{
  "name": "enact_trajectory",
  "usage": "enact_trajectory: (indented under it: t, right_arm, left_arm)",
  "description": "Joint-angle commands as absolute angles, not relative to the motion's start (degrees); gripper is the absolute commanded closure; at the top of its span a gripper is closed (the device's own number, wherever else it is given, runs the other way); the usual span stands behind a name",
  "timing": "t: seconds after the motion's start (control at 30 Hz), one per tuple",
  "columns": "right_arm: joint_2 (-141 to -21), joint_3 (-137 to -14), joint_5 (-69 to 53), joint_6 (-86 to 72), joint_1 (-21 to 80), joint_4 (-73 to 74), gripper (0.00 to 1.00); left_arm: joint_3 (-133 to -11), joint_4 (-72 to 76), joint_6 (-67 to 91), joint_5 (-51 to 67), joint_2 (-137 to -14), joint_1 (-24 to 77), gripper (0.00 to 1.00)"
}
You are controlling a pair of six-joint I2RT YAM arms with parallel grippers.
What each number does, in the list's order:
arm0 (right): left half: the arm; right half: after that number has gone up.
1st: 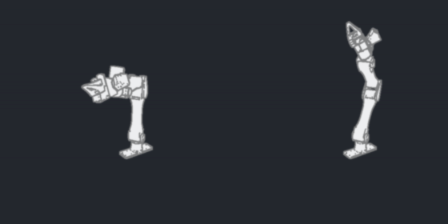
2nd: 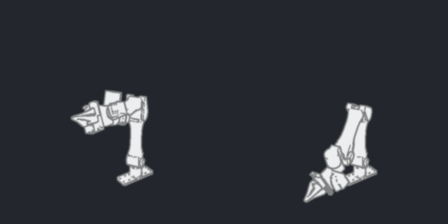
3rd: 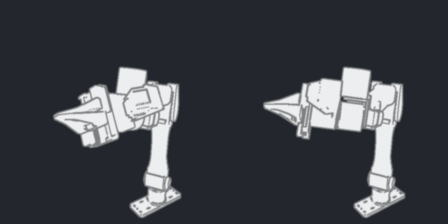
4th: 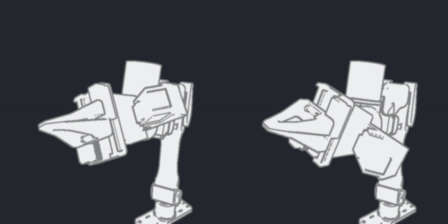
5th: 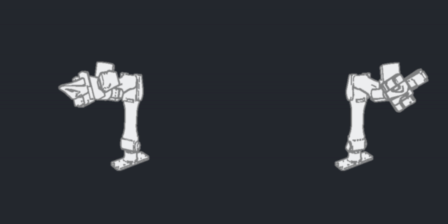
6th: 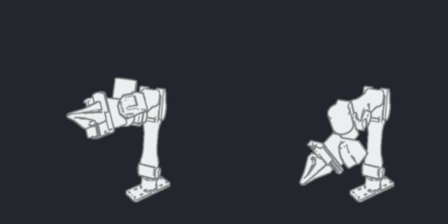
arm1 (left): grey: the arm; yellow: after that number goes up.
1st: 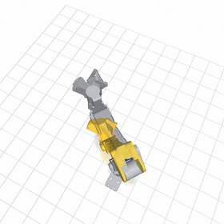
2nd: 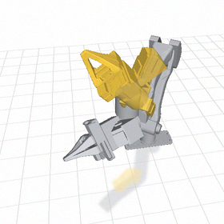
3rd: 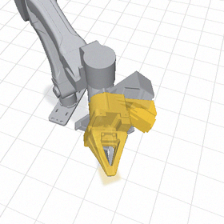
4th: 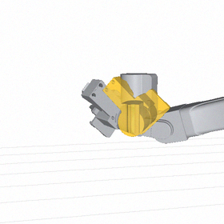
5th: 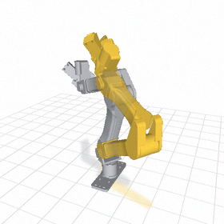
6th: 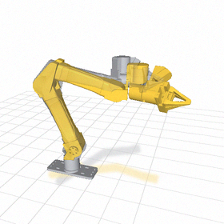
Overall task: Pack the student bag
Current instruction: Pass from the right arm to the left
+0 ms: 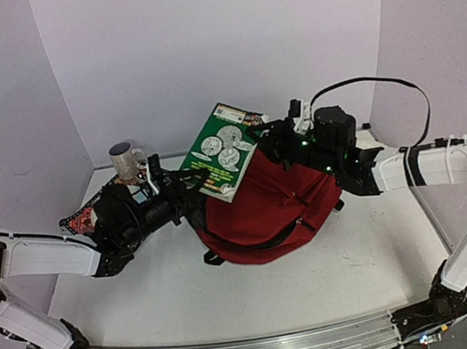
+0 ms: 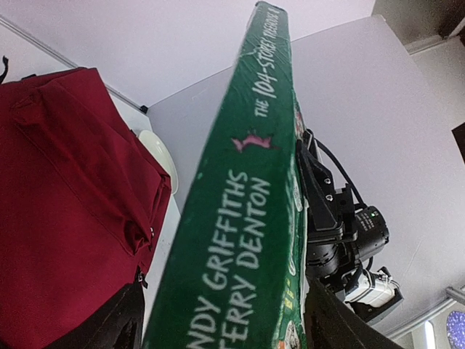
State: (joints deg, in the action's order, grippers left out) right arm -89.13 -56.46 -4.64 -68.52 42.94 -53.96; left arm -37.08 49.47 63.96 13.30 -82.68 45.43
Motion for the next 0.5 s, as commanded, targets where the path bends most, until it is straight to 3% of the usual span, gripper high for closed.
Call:
enact_trajectory:
  t: [0.0, 0.2, 0.4, 0.47]
  right_arm:
    - [-88.61, -56.68, -1.1, -71.28, 44.09, -68.79, 1.0]
    - [-89.66, -54.83, 2.09, -73.19, 45.33, -72.16, 1.0]
    - [-91.66, -54.06, 1.47, -72.4, 45.79, -72.93, 1.0]
    - [-91.75, -53.14, 1.57, -69.98, 45.67, -72.89, 0.93]
  left_arm:
    - [-38.8, 60.08, 65.15, 16.27, -84.7, 45.86, 0.26]
    - [-38.68, 64.63, 65.27, 16.84, -86.63, 46.23, 0.37]
    - [-37.25, 66.53, 64.31, 16.0, -86.14, 46.15, 0.69]
    - [-36.5, 66.56, 64.39, 15.99, -85.93, 45.64, 0.83]
